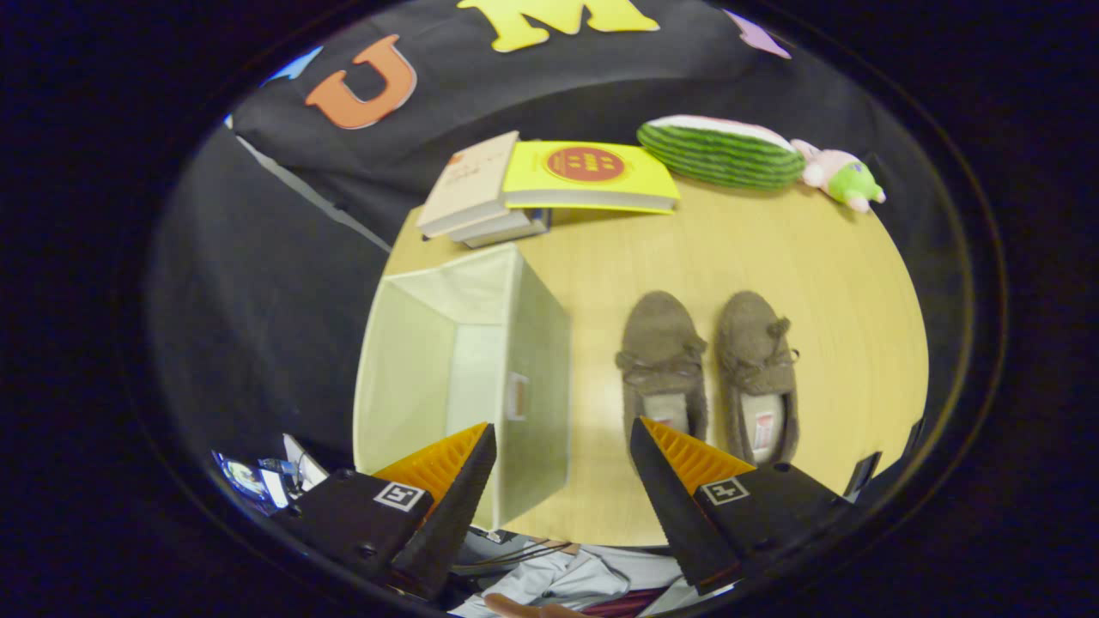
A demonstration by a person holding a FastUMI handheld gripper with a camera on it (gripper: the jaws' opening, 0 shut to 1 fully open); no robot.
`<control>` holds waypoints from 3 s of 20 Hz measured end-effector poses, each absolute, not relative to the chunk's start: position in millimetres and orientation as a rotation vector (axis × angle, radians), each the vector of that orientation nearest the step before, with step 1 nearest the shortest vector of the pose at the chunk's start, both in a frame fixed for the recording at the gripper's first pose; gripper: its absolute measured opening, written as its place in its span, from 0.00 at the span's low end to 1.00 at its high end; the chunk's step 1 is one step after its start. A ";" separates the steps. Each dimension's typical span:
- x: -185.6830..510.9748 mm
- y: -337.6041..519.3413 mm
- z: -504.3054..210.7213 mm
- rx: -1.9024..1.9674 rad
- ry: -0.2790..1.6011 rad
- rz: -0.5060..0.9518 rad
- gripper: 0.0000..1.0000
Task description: Open the storage box then place both shoes into the box .Put the left shoe in first, then the right shoe, with the right side of both shoes facing outward in a uniform manner.
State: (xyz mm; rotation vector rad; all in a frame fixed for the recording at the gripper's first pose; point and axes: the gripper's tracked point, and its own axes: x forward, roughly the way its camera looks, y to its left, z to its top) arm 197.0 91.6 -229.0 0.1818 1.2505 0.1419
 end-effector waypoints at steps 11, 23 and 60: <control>212.0 25.2 -309.7 0.122 1.358 -0.043 0.85; 217.7 12.7 -342.2 0.107 1.368 -0.038 0.07; 202.4 248.0 -229.9 0.302 1.147 0.054 0.06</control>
